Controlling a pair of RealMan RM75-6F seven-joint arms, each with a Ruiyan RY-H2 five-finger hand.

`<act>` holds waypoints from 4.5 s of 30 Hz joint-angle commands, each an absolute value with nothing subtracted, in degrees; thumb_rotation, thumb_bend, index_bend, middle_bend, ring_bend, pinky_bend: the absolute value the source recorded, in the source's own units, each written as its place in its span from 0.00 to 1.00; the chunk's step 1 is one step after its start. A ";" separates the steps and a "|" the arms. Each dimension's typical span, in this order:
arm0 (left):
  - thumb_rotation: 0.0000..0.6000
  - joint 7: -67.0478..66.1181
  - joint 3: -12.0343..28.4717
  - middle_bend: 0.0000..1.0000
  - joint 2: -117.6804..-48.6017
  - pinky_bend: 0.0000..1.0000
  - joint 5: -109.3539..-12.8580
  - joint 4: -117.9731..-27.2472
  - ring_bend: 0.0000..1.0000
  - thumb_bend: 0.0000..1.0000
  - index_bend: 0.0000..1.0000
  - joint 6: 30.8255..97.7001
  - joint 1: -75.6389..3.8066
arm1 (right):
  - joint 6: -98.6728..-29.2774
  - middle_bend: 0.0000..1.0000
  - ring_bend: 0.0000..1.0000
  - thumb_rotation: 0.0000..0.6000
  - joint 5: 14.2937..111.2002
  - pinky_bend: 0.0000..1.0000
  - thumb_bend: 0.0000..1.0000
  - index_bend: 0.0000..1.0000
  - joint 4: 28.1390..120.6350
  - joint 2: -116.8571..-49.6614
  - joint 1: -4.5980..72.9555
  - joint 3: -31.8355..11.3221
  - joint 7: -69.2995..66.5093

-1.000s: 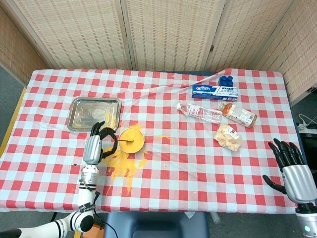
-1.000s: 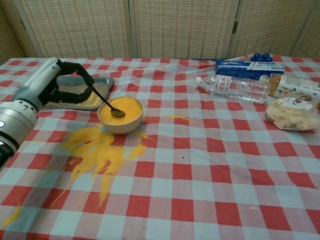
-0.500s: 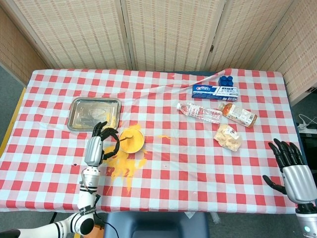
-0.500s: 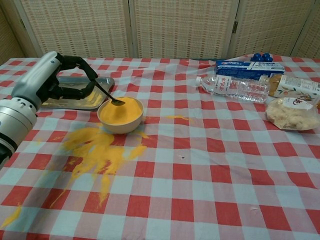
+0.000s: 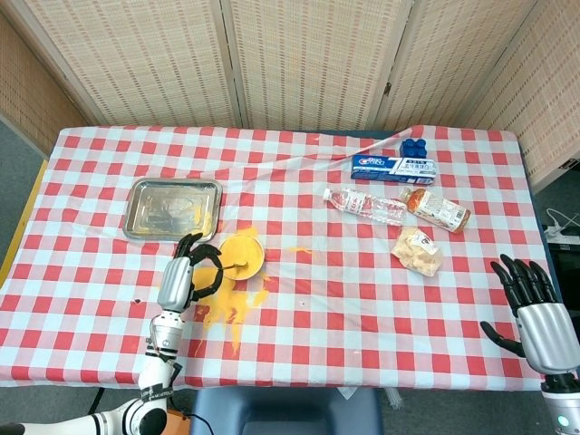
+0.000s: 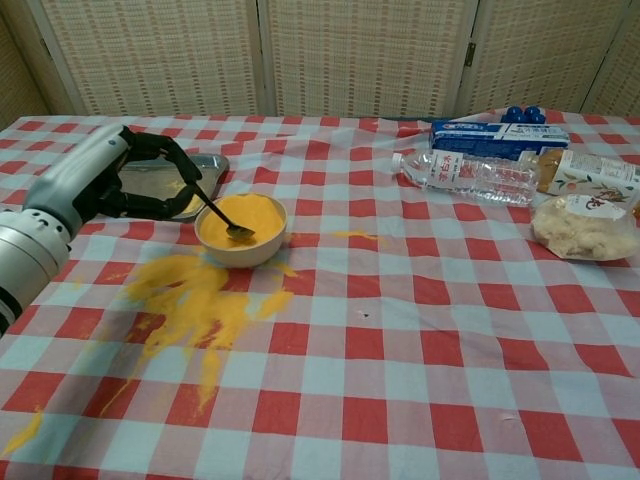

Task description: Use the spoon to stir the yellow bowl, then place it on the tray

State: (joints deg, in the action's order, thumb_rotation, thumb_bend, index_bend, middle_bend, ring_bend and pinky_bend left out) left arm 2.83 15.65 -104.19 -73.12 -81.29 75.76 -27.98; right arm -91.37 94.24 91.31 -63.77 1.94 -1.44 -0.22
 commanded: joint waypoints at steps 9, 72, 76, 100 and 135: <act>1.00 2.37 18.60 0.38 -105.23 0.04 -70.08 -76.35 0.09 0.72 0.87 73.95 -29.42 | -90.99 0.00 0.00 1.00 93.86 0.00 0.11 0.00 91.22 -63.88 2.07 -1.58 -0.02; 1.00 5.44 15.69 0.38 -102.54 0.04 -72.84 -78.87 0.10 0.73 0.87 73.44 -29.16 | -90.62 0.00 0.00 1.00 93.94 0.00 0.11 0.00 91.48 -63.64 2.08 -1.36 -0.30; 1.00 5.65 15.57 0.38 -100.64 0.04 -72.08 -82.24 0.10 0.73 0.87 72.62 -28.52 | -90.72 0.00 0.00 1.00 94.04 0.00 0.11 0.00 91.45 -63.62 2.03 -1.31 -0.28; 1.00 6.35 17.99 0.38 -102.68 0.04 -74.12 -72.82 0.10 0.74 0.87 73.73 -31.58 | -90.67 0.00 0.00 1.00 93.49 0.00 0.11 0.00 91.29 -63.54 2.08 -1.60 -0.77; 1.00 10.49 15.44 0.39 -98.26 0.02 -77.46 -84.64 0.10 0.75 0.87 76.52 -28.35 | -91.70 0.00 0.00 1.00 94.06 0.00 0.11 0.00 90.99 -64.32 1.85 -1.78 0.03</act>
